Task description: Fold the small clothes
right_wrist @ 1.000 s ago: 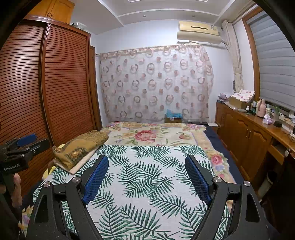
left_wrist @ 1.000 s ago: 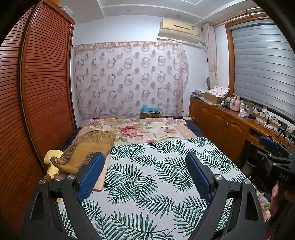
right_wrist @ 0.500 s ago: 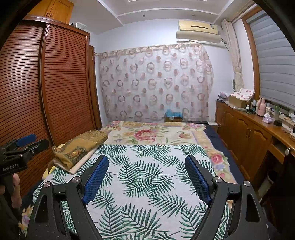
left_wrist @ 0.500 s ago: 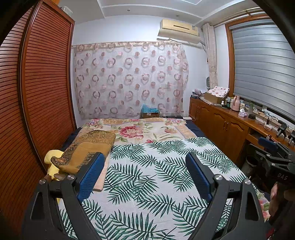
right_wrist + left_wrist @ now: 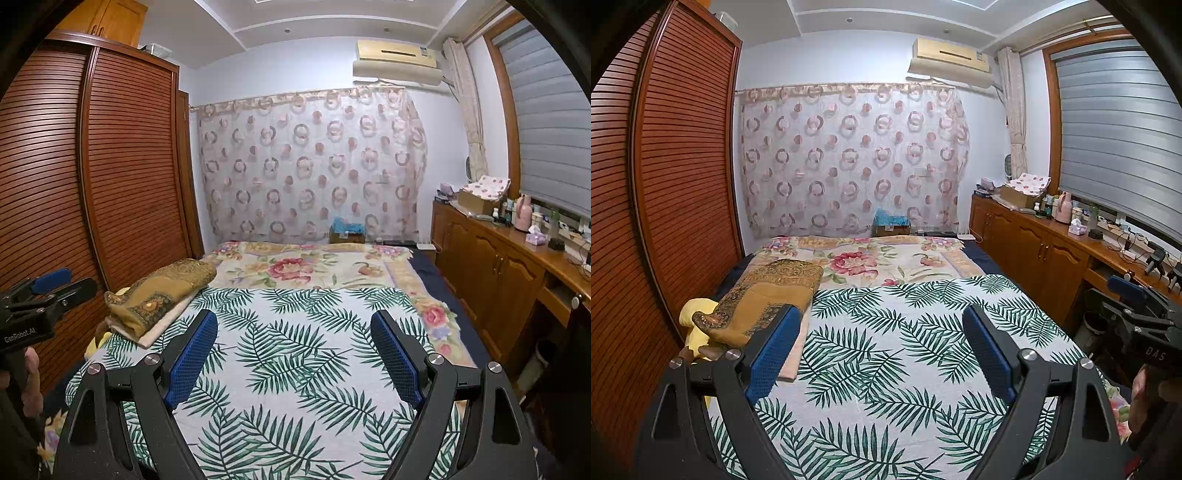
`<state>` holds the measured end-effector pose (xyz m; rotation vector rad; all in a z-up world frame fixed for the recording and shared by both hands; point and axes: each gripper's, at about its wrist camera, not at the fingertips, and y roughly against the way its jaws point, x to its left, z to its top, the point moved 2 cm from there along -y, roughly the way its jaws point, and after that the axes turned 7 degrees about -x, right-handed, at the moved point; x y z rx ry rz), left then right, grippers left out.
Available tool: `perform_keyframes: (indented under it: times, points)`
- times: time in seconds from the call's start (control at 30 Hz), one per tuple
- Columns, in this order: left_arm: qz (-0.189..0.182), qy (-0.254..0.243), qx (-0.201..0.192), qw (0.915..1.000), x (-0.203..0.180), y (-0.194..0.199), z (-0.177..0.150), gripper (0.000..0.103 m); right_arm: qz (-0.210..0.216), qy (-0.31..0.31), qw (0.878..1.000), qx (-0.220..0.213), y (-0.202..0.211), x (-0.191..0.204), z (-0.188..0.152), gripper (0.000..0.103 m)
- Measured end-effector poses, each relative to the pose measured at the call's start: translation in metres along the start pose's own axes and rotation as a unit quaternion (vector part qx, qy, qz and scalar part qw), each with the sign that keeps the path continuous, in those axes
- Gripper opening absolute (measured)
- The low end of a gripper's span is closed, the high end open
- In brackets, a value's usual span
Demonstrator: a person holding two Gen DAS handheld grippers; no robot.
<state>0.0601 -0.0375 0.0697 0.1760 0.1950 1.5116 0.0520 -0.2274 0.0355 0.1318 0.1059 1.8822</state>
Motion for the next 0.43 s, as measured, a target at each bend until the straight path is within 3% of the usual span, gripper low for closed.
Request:
perform_keyframes:
  times: [0.43]
  points:
    - [0.0, 0.0, 0.0, 1.0, -0.0004, 0.0, 0.0003, 0.09, 0.0, 0.0, 1.0, 0.0, -0.0002, 0.0, -0.0008, 0.086]
